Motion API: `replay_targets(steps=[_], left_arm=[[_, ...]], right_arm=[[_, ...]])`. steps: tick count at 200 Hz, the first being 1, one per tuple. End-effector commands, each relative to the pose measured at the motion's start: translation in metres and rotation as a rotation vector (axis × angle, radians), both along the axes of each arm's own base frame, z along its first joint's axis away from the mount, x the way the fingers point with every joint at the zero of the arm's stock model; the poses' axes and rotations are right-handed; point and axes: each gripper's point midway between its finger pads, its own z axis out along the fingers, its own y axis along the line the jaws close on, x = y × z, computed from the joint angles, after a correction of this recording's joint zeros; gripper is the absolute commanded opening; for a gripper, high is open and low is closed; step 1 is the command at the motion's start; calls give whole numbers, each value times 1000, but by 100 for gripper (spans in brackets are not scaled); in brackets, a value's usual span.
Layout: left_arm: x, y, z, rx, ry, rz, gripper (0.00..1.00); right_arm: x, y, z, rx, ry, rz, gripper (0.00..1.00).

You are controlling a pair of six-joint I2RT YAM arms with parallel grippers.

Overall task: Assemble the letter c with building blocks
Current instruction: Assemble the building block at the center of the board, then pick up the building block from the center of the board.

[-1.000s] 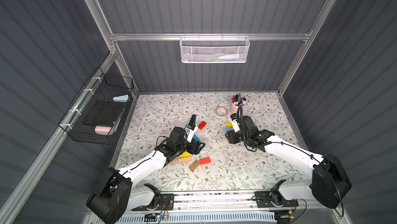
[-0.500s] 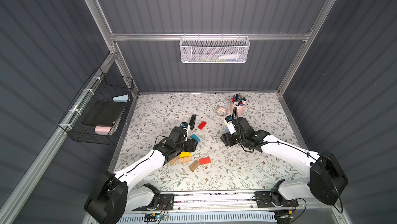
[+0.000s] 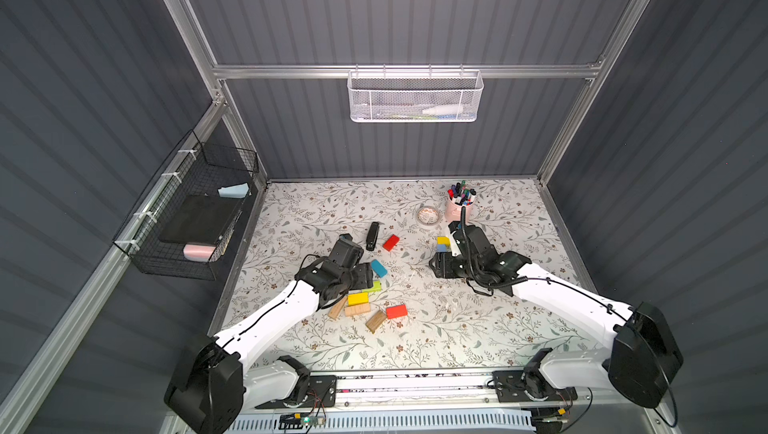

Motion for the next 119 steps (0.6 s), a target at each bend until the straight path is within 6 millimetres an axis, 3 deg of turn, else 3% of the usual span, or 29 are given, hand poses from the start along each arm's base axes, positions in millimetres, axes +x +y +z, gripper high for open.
replay_targets(steps=[1,59,119], left_arm=[[0,-2,-1,9,36,47,73],[0,-20,-23,90,94,45,72],[2,-23,-39,152,142,43,74]], right_arm=[[-8,-4,-5,-12,49,-21,68],[-4,-14,-11,-47,28,-65,68],[-4,-20,-11,-62,15,-81,69]])
